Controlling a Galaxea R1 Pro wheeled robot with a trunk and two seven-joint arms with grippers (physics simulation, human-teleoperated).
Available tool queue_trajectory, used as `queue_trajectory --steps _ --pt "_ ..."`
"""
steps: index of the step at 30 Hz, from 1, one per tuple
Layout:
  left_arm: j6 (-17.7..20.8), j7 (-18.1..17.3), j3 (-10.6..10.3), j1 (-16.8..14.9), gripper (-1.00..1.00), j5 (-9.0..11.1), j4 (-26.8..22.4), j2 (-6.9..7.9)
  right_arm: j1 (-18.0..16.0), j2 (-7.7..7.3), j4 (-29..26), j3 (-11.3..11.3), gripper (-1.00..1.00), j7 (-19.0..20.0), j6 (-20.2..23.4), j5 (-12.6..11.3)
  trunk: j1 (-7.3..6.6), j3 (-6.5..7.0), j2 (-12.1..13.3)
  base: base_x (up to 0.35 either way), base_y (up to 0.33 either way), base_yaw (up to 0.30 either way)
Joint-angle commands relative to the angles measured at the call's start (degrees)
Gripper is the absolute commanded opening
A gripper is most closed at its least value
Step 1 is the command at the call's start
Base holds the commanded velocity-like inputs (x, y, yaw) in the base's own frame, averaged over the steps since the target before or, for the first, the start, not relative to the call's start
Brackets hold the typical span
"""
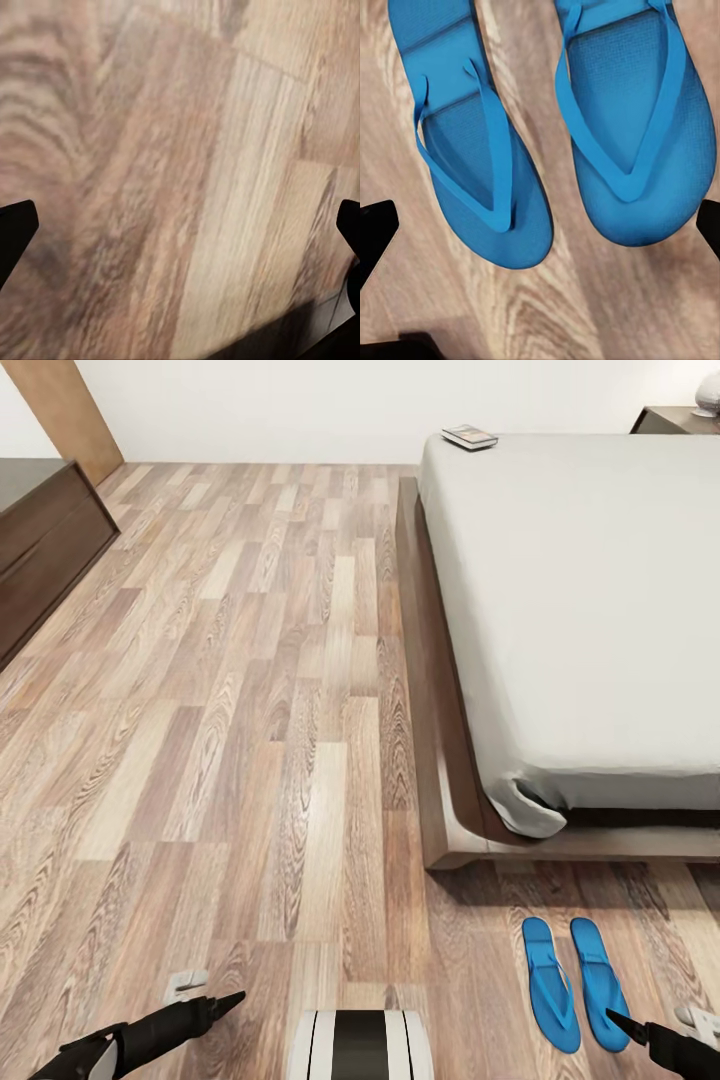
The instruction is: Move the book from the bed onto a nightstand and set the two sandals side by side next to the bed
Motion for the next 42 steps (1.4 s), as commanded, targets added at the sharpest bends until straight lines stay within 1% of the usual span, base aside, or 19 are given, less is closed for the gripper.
queue_trajectory --steps 1,6,42 --pt "0.41 -0.30 0.49 -0.03 1.00 -0.37 -0.05 -0.02 -0.03 0.01 0.07 -0.32 1.00 0.19 -0.16 0.30 -0.01 -0.03 -0.01 0.000 0.000 0.000" --pt "0.34 -0.30 0.49 -0.03 1.00 -0.37 -0.04 -0.02 -0.03 0.30 0.07 -0.32 1.00 0.08 -0.31 0.30 -0.01 -0.03 -0.01 0.000 0.000 0.000" --pt "0.36 -0.30 0.46 -0.03 1.00 -0.37 -0.10 0.25 -0.03 0.58 0.10 -0.23 1.00 -0.03 -0.79 0.39 -0.94 7.94 0.47 0.000 0.000 0.000"
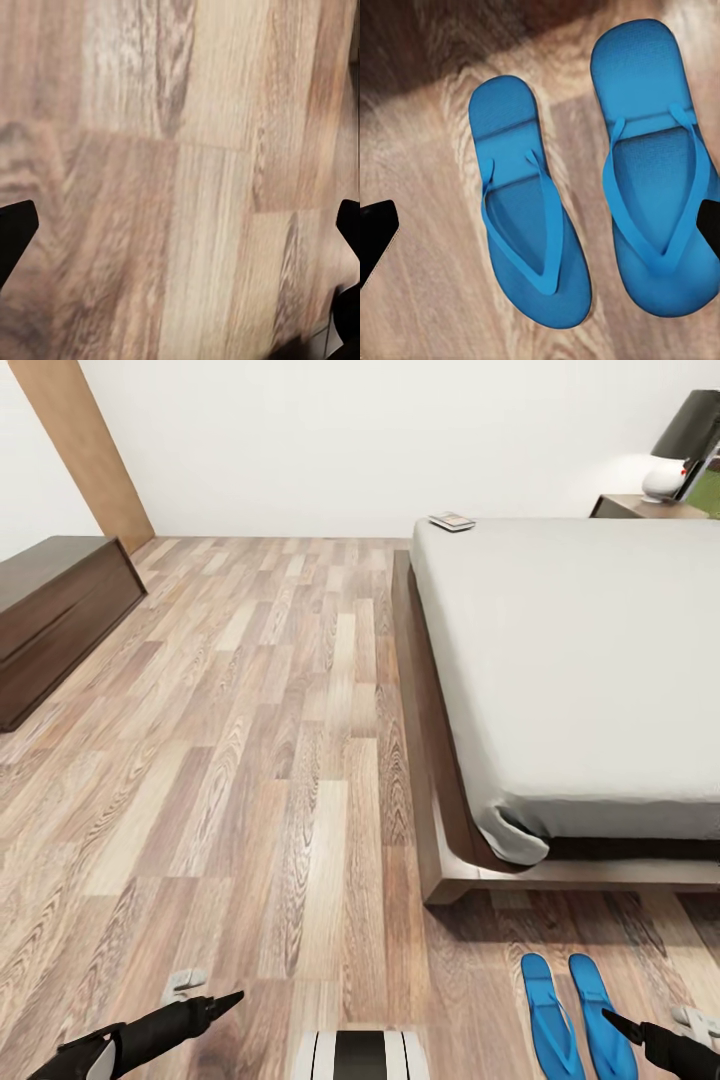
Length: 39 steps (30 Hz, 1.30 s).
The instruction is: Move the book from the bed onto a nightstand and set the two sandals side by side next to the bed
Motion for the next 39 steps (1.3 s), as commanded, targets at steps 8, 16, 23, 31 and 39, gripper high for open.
queue_trajectory --steps 8,16,23,31,39 --pt "0.42 -0.30 0.48 -0.03 1.00 -0.38 -0.05 -0.03 -0.03 0.01 0.13 -0.21 1.00 0.20 -0.21 0.35 -0.21 1.74 0.09 0.000 0.000 0.000" --pt "0.42 -0.34 0.45 -0.03 1.00 -0.38 -0.05 -0.02 -0.03 0.21 0.13 -0.20 1.00 0.19 -0.21 0.42 -0.42 3.51 0.20 0.000 0.000 0.000" --pt "0.42 -0.31 0.44 -0.03 1.00 -0.38 -0.05 -0.08 -0.03 0.80 0.13 -0.20 1.00 0.15 -0.21 0.42 -0.60 5.07 0.29 0.000 0.000 0.000" --pt "0.42 -0.23 0.41 -0.03 1.00 -0.38 -0.05 -0.11 -0.03 0.87 0.64 -0.20 1.00 0.11 -0.21 0.42 -0.81 6.84 0.40 0.000 0.000 0.000" --pt "0.42 -0.22 0.42 -0.03 1.00 -0.38 -0.05 -0.11 -0.03 0.87 0.90 -0.20 1.00 0.11 -0.23 0.42 -1.01 8.61 0.51 0.000 0.000 0.000"
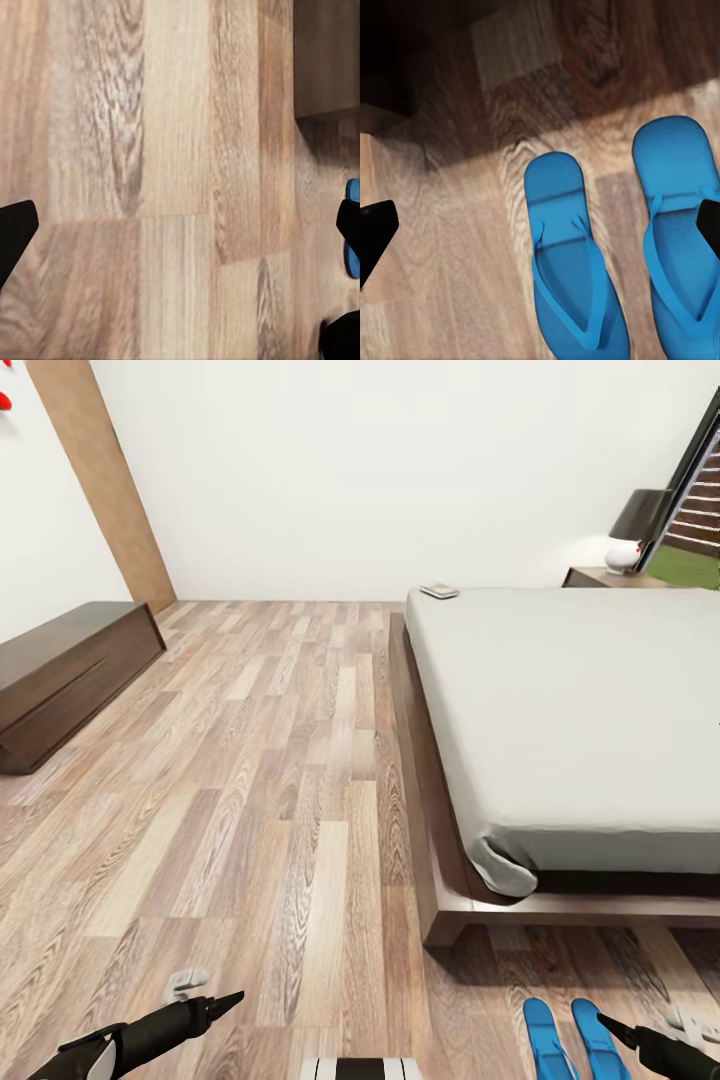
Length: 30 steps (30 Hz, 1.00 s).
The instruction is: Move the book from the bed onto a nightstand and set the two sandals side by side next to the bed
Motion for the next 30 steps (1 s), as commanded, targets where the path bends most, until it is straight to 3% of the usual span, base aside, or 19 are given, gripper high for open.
queue_trajectory --steps 1,30 --pt "0.42 -0.30 0.47 -0.04 1.00 -0.38 -0.05 -0.02 -0.04 -0.01 0.08 -0.28 1.00 0.19 -0.21 0.33 -0.03 0.19 0.00 0.000 0.000 0.000" --pt "0.42 -0.30 0.47 -0.04 1.00 -0.38 -0.05 -0.02 -0.04 0.08 0.10 -0.28 1.00 0.19 -0.21 0.33 -0.78 6.61 0.39 0.000 0.000 0.000"
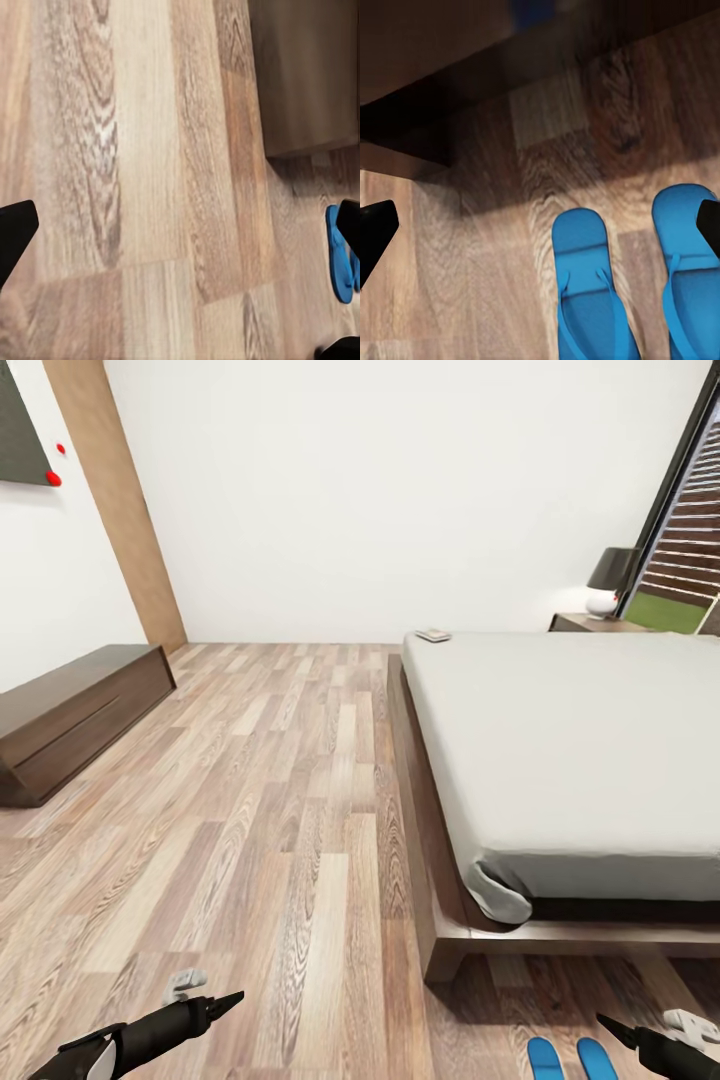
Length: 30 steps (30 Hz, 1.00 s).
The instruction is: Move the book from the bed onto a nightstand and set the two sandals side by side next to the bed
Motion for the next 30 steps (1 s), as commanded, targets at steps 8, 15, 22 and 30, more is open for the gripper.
queue_trajectory --steps 8,15,22,30 --pt "0.42 -0.31 0.47 -0.04 1.00 -0.38 -0.05 -0.02 -0.04 -0.01 0.08 -0.28 1.00 0.20 -0.21 0.33 -0.22 1.73 0.09 0.000 0.000 0.000" --pt "0.42 -0.31 0.47 -0.04 1.00 -0.38 -0.05 -0.03 -0.04 -0.01 0.08 -0.28 1.00 0.19 -0.21 0.33 -0.40 3.28 0.18 0.000 0.000 0.000" --pt "0.42 -0.31 0.47 -0.04 1.00 -0.38 -0.05 -0.02 -0.04 0.00 0.08 -0.20 1.00 0.20 -0.21 0.33 -0.58 4.83 0.28 0.000 0.000 0.000" --pt "0.42 -0.31 0.47 -0.04 1.00 -0.38 -0.05 -0.02 -0.04 0.00 0.08 -0.19 1.00 0.21 -0.22 0.33 -0.78 6.60 0.38 0.000 0.000 0.000"
